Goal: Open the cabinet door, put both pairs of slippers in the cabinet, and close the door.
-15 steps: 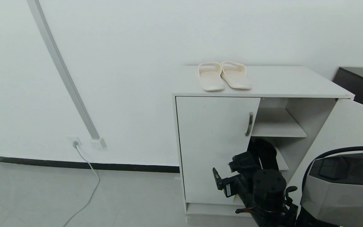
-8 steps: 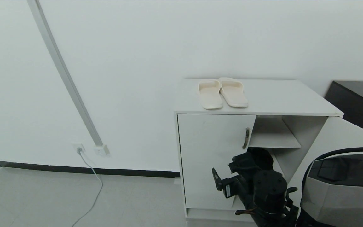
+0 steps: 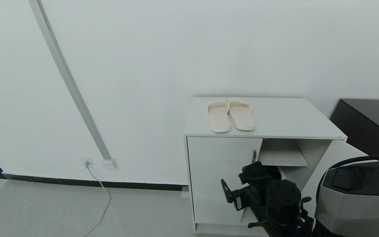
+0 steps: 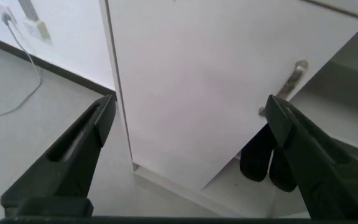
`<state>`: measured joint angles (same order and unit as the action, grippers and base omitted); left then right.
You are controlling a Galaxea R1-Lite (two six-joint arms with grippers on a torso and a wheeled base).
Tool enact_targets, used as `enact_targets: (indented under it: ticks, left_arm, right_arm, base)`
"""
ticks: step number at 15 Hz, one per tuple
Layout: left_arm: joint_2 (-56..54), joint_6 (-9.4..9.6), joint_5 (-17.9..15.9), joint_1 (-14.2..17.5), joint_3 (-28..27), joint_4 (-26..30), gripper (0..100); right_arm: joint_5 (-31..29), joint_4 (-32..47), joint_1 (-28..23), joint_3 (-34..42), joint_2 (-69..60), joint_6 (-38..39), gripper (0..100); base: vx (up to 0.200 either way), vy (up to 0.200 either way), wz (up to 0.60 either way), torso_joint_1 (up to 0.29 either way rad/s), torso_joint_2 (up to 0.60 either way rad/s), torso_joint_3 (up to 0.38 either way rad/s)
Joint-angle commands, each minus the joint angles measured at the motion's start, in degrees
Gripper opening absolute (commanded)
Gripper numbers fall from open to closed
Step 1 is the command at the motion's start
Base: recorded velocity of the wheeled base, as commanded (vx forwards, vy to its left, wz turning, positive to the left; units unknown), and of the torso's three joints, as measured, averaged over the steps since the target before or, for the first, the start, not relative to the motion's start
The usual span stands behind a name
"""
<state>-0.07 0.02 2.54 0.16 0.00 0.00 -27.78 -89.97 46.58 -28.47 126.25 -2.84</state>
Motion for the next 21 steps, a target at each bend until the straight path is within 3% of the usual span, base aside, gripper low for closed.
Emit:
enact_targets:
  ticks: [1,3,7,9,10,16,21]
  left_arm:
    - [0.1,0.15,0.0,0.0,0.0,0.0,0]
    - [0.1,-0.02,0.0,0.0,0.0,0.0,0]
    - [0.1,0.06,0.2,0.0,0.0,0.0,0]
    - [0.1,0.06,0.0,0.0,0.0,0.0,0]
    - [0.1,0.06,0.0,0.0,0.0,0.0,0]
    - [0.1,0.06,0.0,0.0,0.0,0.0,0]
    - [0.1,-0.02,0.0,0.0,0.0,0.0,0]
  right_arm:
    - [0.1,0.0,-0.2,0.2,0.1,0.1,100]
    - [0.4,0.8,-0.8,-2.8,-0.2,0.2,100]
    - [-0.1,23.8,-0.9,-13.2,-8.3,5.6,100]
    - [-2.4,42.1,-0.9,-21.8,-13.4,10.8,100]
    - [-3.0,47.0,-0.9,-24.4,-14.4,11.8,100]
    - [-3.1,50.8,-1.3,-35.4,-12.6,11.7,100]
    - [-3.2,50.4,-2.3,-34.6,-11.5,11.9,100]
  base:
    - [0.0,0.0,0.0,0.242,-0.53,-0.295]
    - [0.0,0.0,0.0,0.2,-0.44,-0.249]
    - [0.0,0.0,0.0,0.075,-0.16,-0.086]
    - [0.0,0.0,0.0,0.0,0.0,0.0]
    - [0.0,0.0,0.0,0.0,0.0,0.0]
    - [0.0,0.0,0.0,0.0,0.0,0.0]
    - [0.08,0.0,0.0,0.002,0.0,0.001]
